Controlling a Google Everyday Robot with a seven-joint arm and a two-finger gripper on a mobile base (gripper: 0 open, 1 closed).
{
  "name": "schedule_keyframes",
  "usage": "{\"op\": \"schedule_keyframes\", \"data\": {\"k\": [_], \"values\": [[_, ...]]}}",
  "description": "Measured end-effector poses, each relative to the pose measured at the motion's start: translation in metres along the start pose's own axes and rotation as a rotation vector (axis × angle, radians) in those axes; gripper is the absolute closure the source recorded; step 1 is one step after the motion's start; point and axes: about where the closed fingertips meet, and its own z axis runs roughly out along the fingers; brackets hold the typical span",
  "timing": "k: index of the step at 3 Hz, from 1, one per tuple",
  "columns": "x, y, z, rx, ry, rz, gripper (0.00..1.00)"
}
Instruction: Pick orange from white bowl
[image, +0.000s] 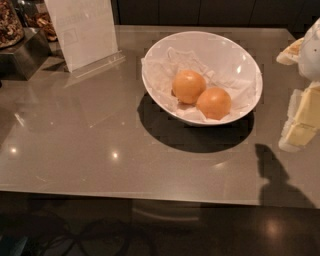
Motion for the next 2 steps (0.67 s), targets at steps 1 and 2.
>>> {"op": "schedule_keyframes", "data": {"k": [1, 2], "values": [[0.0000, 0.0000, 0.0000, 0.000, 0.000, 0.000, 0.00], [-0.0036, -0.0038, -0.0018, 0.020, -0.021, -0.003, 0.00]]}}
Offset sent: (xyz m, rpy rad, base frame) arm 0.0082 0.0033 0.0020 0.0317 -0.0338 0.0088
